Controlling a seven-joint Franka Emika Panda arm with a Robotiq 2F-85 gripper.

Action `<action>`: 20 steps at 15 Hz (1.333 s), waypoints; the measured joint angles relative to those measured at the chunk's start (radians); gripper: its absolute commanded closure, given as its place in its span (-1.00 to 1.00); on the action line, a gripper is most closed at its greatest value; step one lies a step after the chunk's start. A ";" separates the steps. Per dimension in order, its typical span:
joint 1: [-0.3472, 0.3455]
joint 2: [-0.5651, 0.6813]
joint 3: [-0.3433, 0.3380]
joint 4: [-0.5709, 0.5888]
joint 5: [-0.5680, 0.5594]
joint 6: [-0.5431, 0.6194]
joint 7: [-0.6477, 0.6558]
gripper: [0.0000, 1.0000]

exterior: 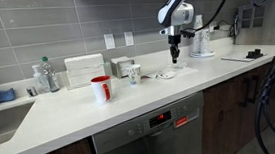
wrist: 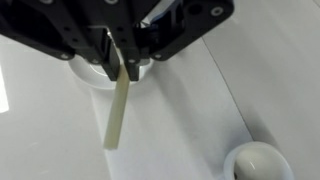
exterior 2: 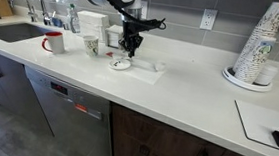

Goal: Use the white spoon to place some contents from the white plate into the white teacup.

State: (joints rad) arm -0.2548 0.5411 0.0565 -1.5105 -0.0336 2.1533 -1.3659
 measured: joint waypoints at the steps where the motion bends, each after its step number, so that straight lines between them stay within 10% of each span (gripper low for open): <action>1: -0.002 0.000 0.000 -0.004 0.025 -0.002 -0.018 0.93; 20: -0.053 0.073 0.007 -0.003 0.226 -0.026 -0.170 0.93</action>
State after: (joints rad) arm -0.3078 0.6144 0.0630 -1.5131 0.1925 2.1275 -1.5354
